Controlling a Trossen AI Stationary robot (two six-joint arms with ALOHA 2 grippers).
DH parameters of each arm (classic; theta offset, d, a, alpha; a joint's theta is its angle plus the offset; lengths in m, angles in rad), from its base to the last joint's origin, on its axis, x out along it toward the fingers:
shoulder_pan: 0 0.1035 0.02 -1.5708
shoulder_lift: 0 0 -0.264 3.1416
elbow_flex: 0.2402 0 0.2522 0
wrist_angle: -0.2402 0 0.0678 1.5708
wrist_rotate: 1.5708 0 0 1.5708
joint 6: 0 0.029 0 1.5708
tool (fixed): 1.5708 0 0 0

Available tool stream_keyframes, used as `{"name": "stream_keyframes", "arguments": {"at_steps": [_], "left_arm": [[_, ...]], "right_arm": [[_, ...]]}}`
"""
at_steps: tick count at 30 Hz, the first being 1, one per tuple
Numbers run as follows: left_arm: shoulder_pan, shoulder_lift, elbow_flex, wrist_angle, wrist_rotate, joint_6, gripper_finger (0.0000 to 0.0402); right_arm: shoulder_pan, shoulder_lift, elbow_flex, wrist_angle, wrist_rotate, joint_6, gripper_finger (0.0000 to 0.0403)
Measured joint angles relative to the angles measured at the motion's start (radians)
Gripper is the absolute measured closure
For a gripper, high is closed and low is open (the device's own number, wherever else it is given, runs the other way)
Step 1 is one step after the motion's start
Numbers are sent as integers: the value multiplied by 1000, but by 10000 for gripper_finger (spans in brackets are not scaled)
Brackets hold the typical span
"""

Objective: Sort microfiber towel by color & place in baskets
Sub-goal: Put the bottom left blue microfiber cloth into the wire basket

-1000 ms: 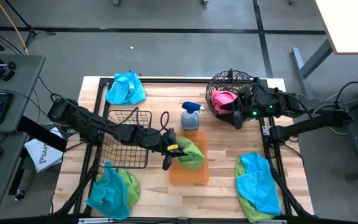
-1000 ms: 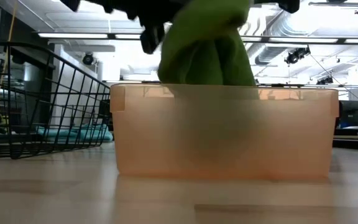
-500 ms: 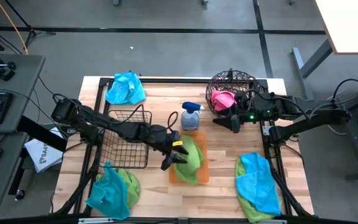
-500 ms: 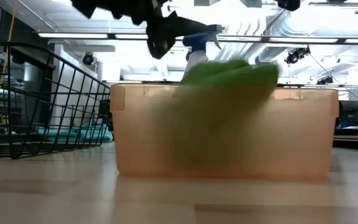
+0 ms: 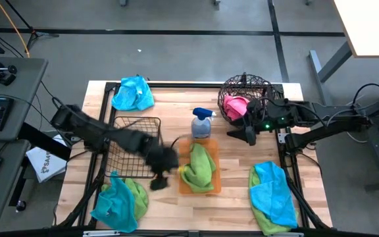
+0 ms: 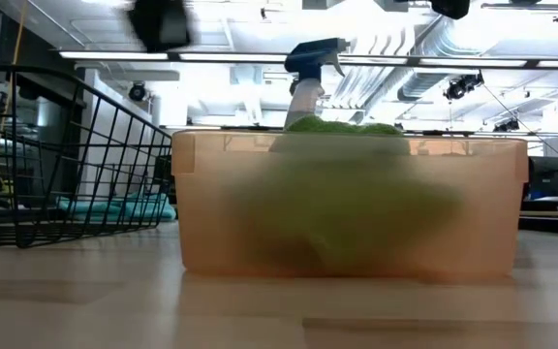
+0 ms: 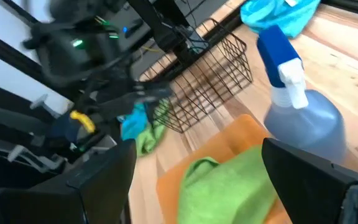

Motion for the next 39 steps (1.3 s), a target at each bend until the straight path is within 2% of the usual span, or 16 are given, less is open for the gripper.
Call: {"name": "stream_keyframes", "arguments": {"at_steps": [2, 5, 10, 13, 18, 31, 33, 35, 37, 39], "left_arm": [[-89, -8, 0, -119, 0, -40, 124], [-248, -8, 0, -213, -32, -63, 124], [-484, 9, 0, -215, -269, -18, 124], [-563, 38, 0, -220, -357, 66, 124], [-587, 110, 0, -283, -282, 90, 124], [-578, 246, -23, -296, -288, 144, 127], [-578, 247, -32, -294, -288, 144, 145], [-578, 239, -33, -301, -288, 144, 184], [-578, 217, -33, -303, -288, 128, 245], [-572, 184, -33, -319, -284, 87, 326]], "right_arm": [[0, 0, 0, -23, 0, -12, 59], [0, 0, 0, -53, 0, -38, 59], [0, 0, 0, -69, -2, -68, 59], [0, 0, 0, -69, -2, -85, 59], [0, 0, 0, -73, -1, -90, 59], [0, 0, 0, -73, 7, -92, 59], [0, 0, 0, -74, 7, -88, 59], [0, 0, 0, -73, 7, -87, 59], [0, 0, 0, -74, 7, -85, 59], [0, 0, 0, -76, 10, -85, 59]]}}
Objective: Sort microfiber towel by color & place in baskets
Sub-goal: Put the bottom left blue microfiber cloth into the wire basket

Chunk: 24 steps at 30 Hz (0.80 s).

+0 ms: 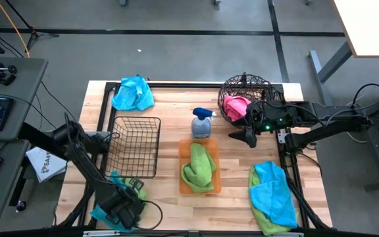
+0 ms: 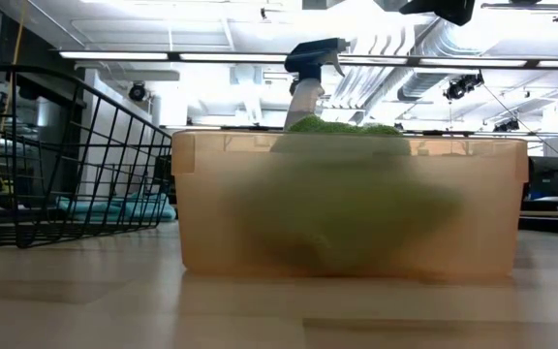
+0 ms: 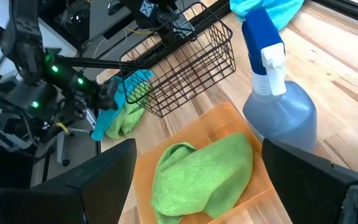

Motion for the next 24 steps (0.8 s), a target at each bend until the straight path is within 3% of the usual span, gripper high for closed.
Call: {"name": "stream_keyframes", "arguments": {"at_steps": [2, 8, 12, 15, 20, 24], "left_arm": [[11, -39, 0, -23, 15, -49, 380], [48, -207, 11, -79, 32, -104, 399], [117, -351, 104, -113, 28, -152, 401], [199, -437, 213, -134, -118, -161, 401], [351, -527, 369, -139, -515, -58, 401], [429, -588, 398, -186, -679, -18, 401]], "right_arm": [[0, 0, 0, -7, 8, 0, 59], [0, 0, 0, -13, 12, 0, 59], [0, 0, 0, -13, 12, 0, 59], [0, 0, 0, -13, 31, 0, 59], [0, 0, 0, -13, 68, 0, 59], [0, 0, 0, -13, 68, 5, 59]]}}
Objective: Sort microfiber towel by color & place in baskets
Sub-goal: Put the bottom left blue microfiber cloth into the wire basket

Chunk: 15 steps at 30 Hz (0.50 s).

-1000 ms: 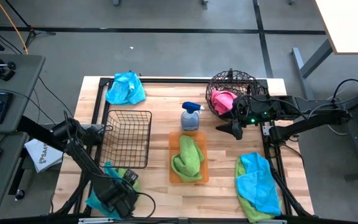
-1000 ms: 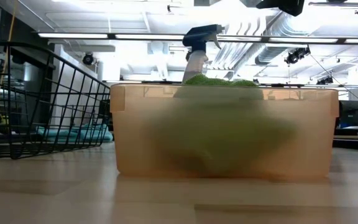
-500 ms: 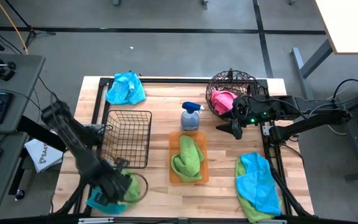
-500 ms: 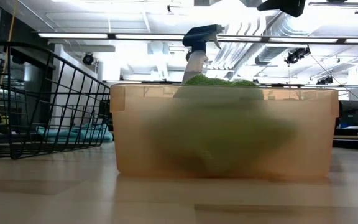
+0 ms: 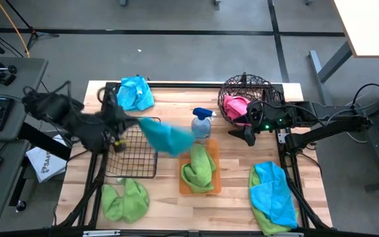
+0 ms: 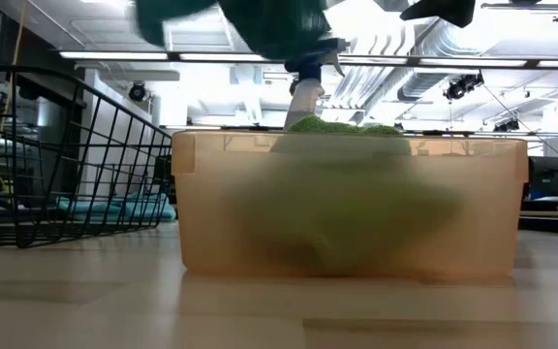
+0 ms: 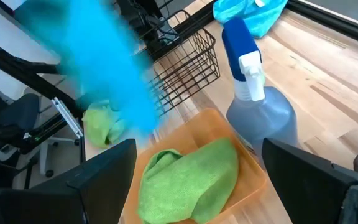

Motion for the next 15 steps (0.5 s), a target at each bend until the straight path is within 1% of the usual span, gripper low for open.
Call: {"name": "stream_keyframes", "arguments": {"at_steps": [3, 6, 9, 10, 12, 13, 15], "left_arm": [[23, -32, -11, -115, -41, -81, 401], [22, -42, -42, -229, -42, -206, 402], [-10, -53, -112, -236, -37, -301, 401], [-25, -56, -136, -216, -38, -317, 401], [-44, -59, -175, -120, -37, -317, 401], [-47, -57, -188, -45, -31, -286, 401], [-44, -38, -200, 104, -21, -176, 401]], "right_arm": [[0, 0, 0, 0, 0, 17, 59], [0, 0, 0, 0, 0, 17, 59], [0, 0, 0, 0, 18, 17, 59], [0, 0, 0, 0, 26, 17, 59], [0, 0, 0, 1, 30, 17, 59], [0, 0, 0, 1, 30, 17, 59], [0, 0, 0, 2, 30, 18, 59]]}}
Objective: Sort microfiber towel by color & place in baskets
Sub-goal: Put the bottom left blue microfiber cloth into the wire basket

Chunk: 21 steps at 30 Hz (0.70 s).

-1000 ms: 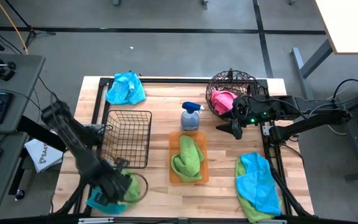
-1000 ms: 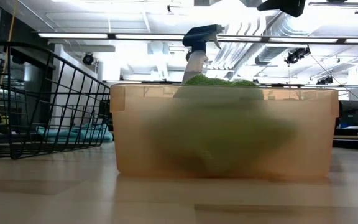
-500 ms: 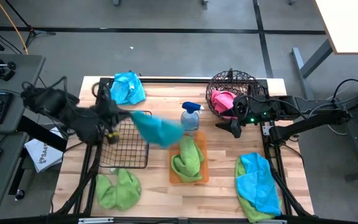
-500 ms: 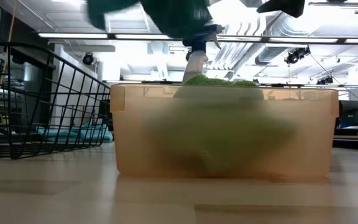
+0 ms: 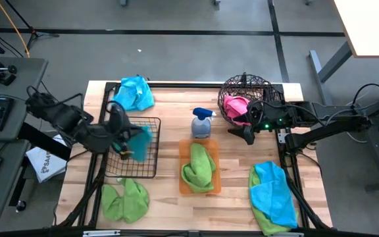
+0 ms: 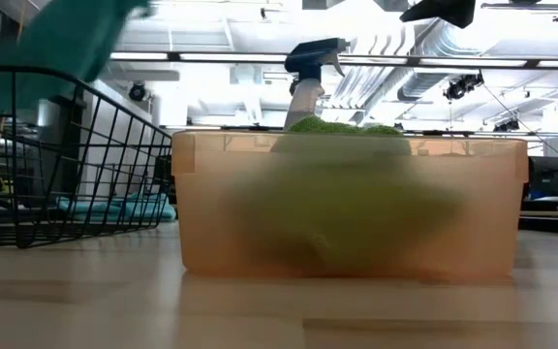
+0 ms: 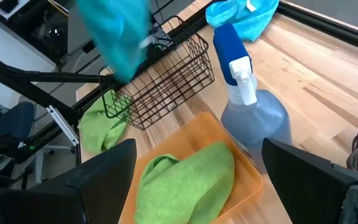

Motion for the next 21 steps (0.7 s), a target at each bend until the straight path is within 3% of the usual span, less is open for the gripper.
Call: {"name": "stream_keyframes", "arguments": {"at_steps": [3, 6, 15, 21], "left_arm": [[32, 36, 9, 44, -1, 106, 401], [62, 46, 27, -33, -9, 93, 401], [75, 6, 56, -402, -17, -293, 401], [59, -32, -121, -394, 22, -462, 401]], "right_arm": [[0, 0, 0, 0, -4, 5, 59], [0, 0, 0, 0, -5, 5, 59], [0, 0, 0, 0, -3, -5, 59], [0, 0, 0, 0, 16, -23, 59]]}}
